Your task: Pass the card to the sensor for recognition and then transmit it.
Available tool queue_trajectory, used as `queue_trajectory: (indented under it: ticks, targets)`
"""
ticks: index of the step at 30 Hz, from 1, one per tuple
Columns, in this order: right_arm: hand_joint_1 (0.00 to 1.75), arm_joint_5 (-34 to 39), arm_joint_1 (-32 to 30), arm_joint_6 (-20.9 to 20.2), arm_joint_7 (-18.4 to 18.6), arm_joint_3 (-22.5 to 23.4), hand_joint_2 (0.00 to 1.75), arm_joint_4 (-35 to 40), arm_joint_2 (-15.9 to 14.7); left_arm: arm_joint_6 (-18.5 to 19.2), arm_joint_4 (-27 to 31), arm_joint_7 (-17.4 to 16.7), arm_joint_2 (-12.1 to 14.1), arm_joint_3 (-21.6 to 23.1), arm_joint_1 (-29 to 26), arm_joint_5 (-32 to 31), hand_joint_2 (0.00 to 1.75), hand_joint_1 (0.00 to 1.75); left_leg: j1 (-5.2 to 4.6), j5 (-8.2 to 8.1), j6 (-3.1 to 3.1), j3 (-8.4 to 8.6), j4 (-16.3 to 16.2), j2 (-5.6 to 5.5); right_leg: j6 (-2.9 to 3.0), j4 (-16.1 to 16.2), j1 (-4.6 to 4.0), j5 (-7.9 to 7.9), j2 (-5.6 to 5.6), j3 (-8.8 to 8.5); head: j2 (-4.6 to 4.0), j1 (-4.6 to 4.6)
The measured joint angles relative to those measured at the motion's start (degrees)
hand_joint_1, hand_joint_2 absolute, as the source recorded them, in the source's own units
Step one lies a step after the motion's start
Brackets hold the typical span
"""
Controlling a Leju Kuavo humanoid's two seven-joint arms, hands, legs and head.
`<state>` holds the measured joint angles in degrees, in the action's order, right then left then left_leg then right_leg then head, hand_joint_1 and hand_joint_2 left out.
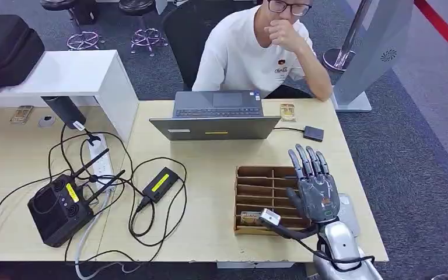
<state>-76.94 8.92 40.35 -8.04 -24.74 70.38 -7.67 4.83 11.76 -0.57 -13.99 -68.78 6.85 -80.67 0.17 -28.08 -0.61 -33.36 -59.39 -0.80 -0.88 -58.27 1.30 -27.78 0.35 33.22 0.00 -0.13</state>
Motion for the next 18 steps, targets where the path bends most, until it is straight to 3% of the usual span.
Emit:
queue_trajectory:
  ticks: [18]
  targets:
    - [0.0,0.2,0.4,0.0,0.9,1.1,1.75,-0.1,0.0,0.1,0.0,-0.4,0.0,0.0,0.1,-0.4,1.75,0.0,0.0,0.0,0.0,0.0,0.0,-0.01,0.0,0.0,0.0,0.0,-0.01,-0.02,0.0,-0.02]
